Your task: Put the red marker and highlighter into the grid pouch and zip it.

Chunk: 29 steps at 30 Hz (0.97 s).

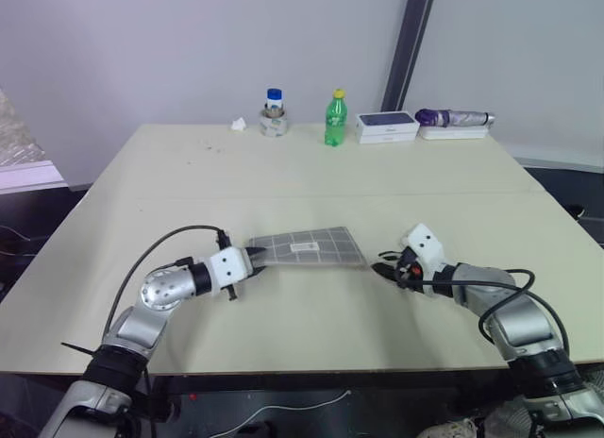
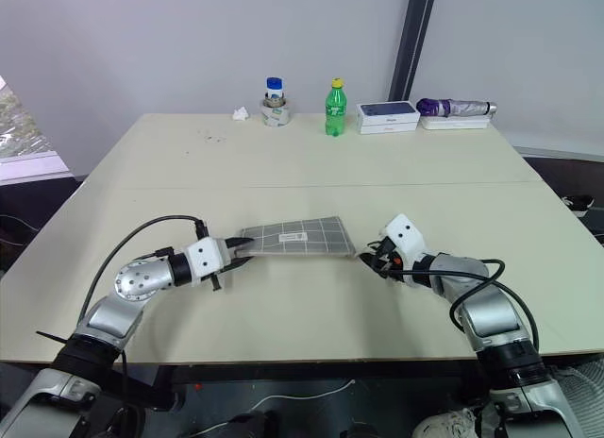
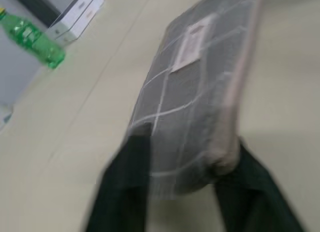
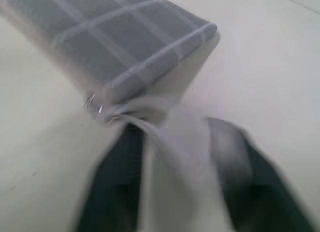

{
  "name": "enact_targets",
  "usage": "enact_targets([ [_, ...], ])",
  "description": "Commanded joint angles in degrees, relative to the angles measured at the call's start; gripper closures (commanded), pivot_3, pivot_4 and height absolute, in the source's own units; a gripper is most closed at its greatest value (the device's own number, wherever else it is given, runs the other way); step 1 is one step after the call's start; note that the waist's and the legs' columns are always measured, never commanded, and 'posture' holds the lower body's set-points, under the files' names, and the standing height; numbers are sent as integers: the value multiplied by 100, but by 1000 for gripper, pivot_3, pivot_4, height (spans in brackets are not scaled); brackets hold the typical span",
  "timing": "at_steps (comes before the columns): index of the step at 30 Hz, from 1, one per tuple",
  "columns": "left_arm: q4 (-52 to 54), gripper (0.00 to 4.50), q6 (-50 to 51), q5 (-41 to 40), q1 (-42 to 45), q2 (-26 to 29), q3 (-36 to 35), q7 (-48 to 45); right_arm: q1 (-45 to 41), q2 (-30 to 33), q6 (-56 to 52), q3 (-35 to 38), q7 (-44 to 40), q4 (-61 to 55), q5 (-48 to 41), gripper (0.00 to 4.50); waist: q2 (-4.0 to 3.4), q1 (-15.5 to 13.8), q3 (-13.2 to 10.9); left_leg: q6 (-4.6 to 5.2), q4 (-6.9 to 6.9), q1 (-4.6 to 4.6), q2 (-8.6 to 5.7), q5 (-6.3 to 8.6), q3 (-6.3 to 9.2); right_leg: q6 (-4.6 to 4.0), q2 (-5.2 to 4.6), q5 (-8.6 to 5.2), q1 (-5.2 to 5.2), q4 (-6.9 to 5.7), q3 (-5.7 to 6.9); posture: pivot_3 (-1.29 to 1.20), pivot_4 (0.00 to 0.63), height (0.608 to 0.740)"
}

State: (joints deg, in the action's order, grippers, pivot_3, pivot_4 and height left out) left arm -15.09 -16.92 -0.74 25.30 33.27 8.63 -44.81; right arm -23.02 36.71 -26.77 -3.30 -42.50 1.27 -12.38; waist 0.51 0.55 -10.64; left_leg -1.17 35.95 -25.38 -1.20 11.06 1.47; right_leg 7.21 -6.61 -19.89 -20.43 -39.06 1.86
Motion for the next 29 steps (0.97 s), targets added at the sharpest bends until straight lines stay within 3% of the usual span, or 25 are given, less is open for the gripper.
enact_targets([
  [1, 641, 670, 535, -644, -220, 70, -187, -445, 93, 310, 103, -4, -346, -244, 58, 315, 0, 3, 0, 0, 0, 0, 0, 0, 0, 0, -1, 0, 0, 1, -1, 0, 150, 740],
  [2, 828, 241, 630, -774, -341, 116, -237, -544, 198, 456, 104, -4, -553, -373, 18, 0, 0, -1, 0, 0, 0, -1, 2, 0, -1, 0, -3, 0, 0, 2, -1, 0, 150, 740],
  [10, 1931, 241, 1326, -1656, -1631, 675, -1386, -621, 698, 1259, 640, 694, -1206, -470, -173, 0, -1, 24, -2, 6, -2, 2, 14, 4, -1, 1, -7, -2, 4, 7, -4, 0, 150, 740],
  [15, 2049, 241, 2136, -2336, -2090, 744, -2182, -409, 585, 1250, 1316, 1293, -1337, 153, -422, 0, 2, -26, -4, 10, 0, 3, 13, 7, -3, 2, -12, -2, 9, 9, -2, 0, 150, 740],
  [20, 1239, 241, 2125, -2340, -2689, 1092, -3080, -501, 583, 1529, 2056, 1515, -1474, 1090, -189, 0, 0, 12, -5, 14, -1, 3, 11, 10, -7, 2, -15, -2, 7, 10, -4, 0, 150, 740],
  [29, 874, 241, 1936, -2323, -2543, 1142, -3493, -482, 545, 1493, 1941, 1434, -1488, 895, -211, 0, 0, -1, -5, 13, 0, 3, 12, 11, -8, 2, -16, -2, 8, 9, -3, 0, 150, 740],
])
